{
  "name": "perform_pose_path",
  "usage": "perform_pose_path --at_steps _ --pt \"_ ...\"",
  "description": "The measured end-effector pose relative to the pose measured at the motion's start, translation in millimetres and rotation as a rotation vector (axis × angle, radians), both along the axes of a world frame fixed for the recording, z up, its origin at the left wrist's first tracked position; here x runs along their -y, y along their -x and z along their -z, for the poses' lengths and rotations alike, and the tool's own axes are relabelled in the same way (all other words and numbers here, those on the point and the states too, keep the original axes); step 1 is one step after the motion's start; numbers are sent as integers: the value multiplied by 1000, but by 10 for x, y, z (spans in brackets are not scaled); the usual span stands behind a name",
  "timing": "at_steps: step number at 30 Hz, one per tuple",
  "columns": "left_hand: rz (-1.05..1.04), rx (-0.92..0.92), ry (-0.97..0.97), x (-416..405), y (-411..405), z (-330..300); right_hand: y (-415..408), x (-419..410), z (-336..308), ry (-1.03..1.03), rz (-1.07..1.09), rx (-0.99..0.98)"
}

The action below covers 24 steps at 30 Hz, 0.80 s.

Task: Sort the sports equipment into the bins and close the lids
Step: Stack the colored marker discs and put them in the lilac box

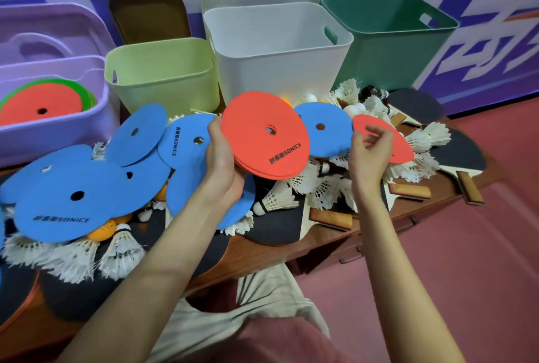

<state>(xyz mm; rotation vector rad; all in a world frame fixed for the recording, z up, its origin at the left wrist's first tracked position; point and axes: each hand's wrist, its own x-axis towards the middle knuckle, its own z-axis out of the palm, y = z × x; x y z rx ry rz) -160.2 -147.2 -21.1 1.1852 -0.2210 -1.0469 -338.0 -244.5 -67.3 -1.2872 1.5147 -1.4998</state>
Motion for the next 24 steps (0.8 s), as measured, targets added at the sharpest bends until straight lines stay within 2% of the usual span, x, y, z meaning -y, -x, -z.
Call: perform_pose_path --at_steps 2,4,10,15,18,24 --pt "45 -44 1 13 42 19 215 15 100 -62 145 18" --pt "94 -88 6 33 74 32 383 41 184 -133 202 -24" --pt "148 -161 15 66 120 23 526 144 328 -321 28 -255" --pt "126 -143 9 42 37 61 440 205 282 -244 150 -105" --pt "107 -134 2 27 -57 86 380 228 170 -115 256 -29" --pt "44 -135 -6 12 -211 88 113 216 -91 90 228 174"
